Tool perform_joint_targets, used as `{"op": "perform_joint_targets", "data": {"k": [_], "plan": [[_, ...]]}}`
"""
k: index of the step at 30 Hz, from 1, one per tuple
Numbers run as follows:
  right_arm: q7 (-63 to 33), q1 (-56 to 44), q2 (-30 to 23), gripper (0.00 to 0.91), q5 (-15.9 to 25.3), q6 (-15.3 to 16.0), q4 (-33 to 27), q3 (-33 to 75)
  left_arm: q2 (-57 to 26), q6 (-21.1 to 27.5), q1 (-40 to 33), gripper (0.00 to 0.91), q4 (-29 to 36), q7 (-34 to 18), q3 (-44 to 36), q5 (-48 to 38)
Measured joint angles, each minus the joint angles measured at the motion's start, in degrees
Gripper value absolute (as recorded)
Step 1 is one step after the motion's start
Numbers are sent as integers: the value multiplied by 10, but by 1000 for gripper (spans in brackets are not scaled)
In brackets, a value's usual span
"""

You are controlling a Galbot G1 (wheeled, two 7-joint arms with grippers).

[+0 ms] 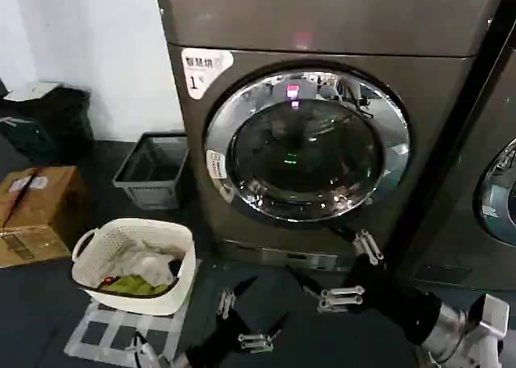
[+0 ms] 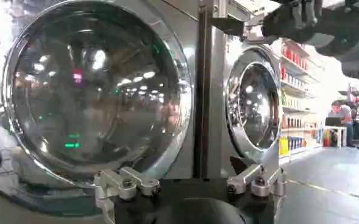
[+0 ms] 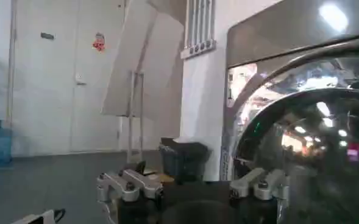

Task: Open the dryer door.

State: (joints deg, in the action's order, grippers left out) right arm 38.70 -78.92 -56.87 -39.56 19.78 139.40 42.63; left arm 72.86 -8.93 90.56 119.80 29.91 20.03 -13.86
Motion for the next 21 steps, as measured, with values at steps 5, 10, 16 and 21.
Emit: {"op": "perform_joint_targets", "data": {"k": [5, 10, 16, 21], "plan": [[23, 31, 17, 907, -10, -7, -35, -20, 1, -12, -5, 907, -10, -10, -3, -2], [45, 74, 38, 907, -17, -14, -82, -54, -4, 4, -9, 907, -11, -16, -3, 0], [51, 142, 51, 907, -16, -16, -144, -110, -9, 27, -10, 907, -2, -39, -3, 27], [64, 207, 50, 907, -14, -31, -192, -160, -12, 42, -11, 907, 5, -50, -4, 37]]}}
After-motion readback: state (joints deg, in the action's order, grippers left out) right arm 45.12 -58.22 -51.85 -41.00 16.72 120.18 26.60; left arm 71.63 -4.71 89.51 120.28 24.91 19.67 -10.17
